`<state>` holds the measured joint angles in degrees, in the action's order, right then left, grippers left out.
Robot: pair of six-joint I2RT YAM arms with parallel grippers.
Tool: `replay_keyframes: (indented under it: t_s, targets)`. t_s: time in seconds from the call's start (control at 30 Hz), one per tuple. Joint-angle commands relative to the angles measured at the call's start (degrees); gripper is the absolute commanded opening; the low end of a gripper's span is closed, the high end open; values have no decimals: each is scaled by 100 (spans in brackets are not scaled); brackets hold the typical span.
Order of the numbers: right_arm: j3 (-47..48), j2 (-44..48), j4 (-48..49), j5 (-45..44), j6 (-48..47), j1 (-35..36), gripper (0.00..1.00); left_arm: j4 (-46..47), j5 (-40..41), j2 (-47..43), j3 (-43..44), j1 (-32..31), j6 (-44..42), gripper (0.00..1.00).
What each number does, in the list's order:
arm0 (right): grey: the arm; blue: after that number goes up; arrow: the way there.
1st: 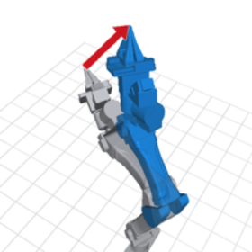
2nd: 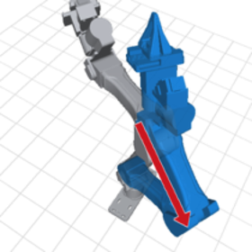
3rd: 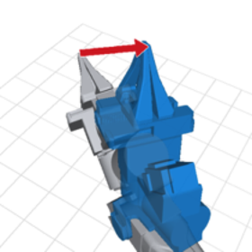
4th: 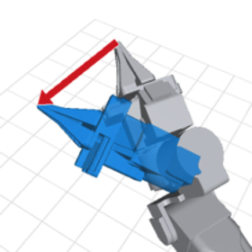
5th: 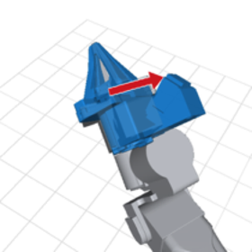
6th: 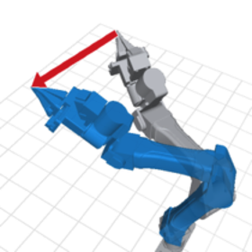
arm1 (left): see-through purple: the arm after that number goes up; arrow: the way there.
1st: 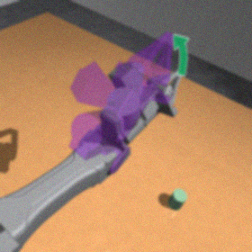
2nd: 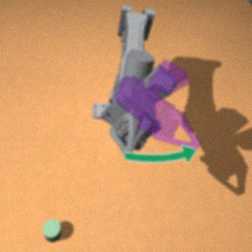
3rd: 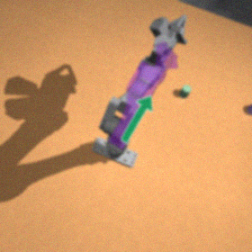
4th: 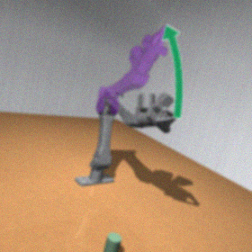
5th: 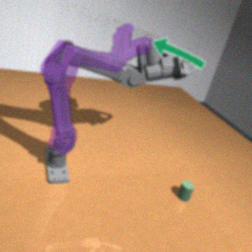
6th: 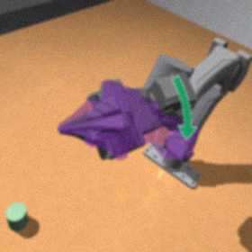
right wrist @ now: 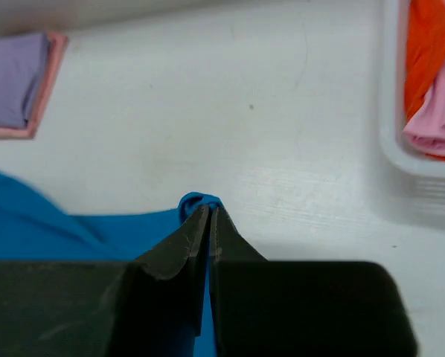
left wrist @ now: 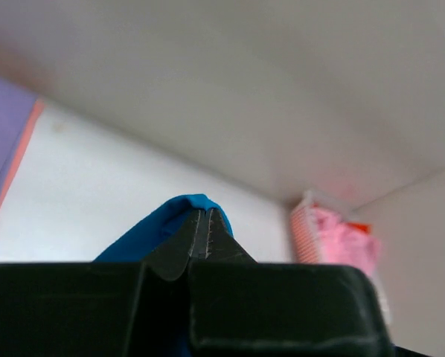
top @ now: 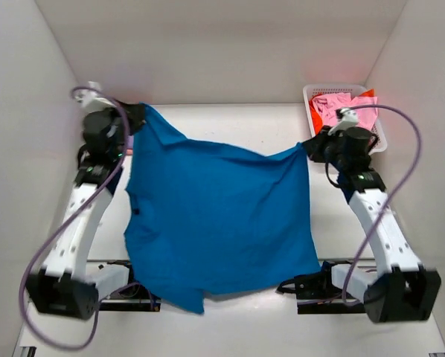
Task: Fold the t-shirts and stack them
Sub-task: Flatten out the tshirt
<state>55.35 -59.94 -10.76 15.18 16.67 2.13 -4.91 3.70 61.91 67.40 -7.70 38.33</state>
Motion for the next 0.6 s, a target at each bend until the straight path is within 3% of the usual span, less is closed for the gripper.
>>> replay_keyframes:
  t_s: [0.0,0.13,0.2,0.23,0.27,0.3,0.37,0.4,0.47,0.5,0.53,0.57]
  targets:
    - [45,-517,1286,-164,-31,138,1,991,341,784,-96,-178,-255,0]
    - [388,-1973,1832,37,-58,25,0,1220,254,2417,422,-56,-326,0]
    - [1018,-2597,1999,21,-233,42,0,1124,245,3129,1210,23,-343,0]
    - [1456,-2993,1999,-58,-304,24,4,1054,436,3482,1606,102,-352,11]
    - [1652,-3310,1973,-198,-426,50,9,1010,516,3686,1801,102,-317,17]
    - [2037,-3444,1956,-208,-384,-2,21,1061,535,3940,2108,155,-326,26]
    - [2514,-3918,1929,-208,-209,-195,51,792,570,4389,2680,287,-282,53]
    - [2759,-3989,1807,-217,-51,-204,57,511,396,4487,3109,339,-264,63]
    - [3130,-4209,1508,-252,-93,-380,75,-16,0,4681,3552,427,-203,68]
    - [3279,-4158,1211,-313,-172,-380,75,-150,-184,4611,3544,436,-229,73]
    - [3324,-4148,939,-340,-242,-363,76,-194,-308,4385,3256,436,-238,73]
    - [2915,-3800,623,-384,-356,-345,75,5,-335,3495,2027,436,-107,70]
